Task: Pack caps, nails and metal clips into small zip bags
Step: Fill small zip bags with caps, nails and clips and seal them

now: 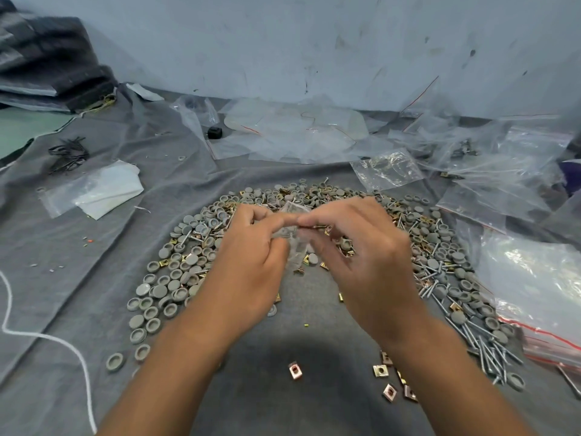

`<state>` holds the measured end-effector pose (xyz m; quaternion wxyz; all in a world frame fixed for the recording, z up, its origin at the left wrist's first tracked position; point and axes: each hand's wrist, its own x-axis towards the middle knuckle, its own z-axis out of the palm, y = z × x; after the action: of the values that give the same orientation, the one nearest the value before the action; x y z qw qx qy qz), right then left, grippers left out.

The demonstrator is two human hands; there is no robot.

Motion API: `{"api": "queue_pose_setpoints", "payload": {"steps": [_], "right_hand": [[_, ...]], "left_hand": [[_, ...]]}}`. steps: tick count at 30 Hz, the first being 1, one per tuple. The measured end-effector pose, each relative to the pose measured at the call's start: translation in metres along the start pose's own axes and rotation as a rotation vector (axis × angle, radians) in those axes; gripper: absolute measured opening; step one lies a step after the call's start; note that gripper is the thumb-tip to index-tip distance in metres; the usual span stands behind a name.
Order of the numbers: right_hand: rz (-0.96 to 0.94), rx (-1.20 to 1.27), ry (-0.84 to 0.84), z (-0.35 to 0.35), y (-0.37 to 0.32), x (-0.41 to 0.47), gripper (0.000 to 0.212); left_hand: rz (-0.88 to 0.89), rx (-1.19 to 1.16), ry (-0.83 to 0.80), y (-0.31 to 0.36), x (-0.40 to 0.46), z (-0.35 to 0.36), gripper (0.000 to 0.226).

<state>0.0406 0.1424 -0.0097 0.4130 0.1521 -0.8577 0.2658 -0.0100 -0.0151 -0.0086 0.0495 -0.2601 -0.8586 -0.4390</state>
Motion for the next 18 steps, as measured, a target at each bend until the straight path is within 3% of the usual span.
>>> {"api": "queue_pose_setpoints", "payload": {"steps": [4, 7, 9, 10, 12, 14, 18], "right_hand": [[0.026, -0.096, -0.199, 0.004, 0.005, -0.005, 0.023], [0.114, 0.064, -0.072, -0.002, 0.007, -0.003, 0.02], [0.276, 0.135, 0.042, -0.005, 0.017, -0.004, 0.011], [0.376, 0.112, 0.0, -0.003, 0.023, -0.006, 0.011], [0.511, -0.024, -0.28, 0.009, 0.034, -0.018, 0.019], [0.493, -0.164, -0.503, 0.028, 0.035, -0.034, 0.024], [0.378, -0.244, -0.48, 0.041, 0.032, -0.041, 0.012]], "left_hand": [[0.041, -0.004, -0.007, 0.0, -0.001, 0.001, 0.039], [0.039, -0.009, 0.038, 0.0, 0.0, 0.001, 0.04], [-0.018, -0.013, 0.114, -0.004, 0.003, -0.004, 0.044], [-0.052, -0.022, 0.159, -0.006, 0.004, -0.007, 0.045], [-0.082, -0.029, 0.234, -0.01, 0.006, -0.012, 0.048], [-0.082, -0.009, 0.251, -0.011, 0.007, -0.012, 0.048], [-0.072, -0.022, 0.227, -0.011, 0.004, -0.009, 0.047]]}}
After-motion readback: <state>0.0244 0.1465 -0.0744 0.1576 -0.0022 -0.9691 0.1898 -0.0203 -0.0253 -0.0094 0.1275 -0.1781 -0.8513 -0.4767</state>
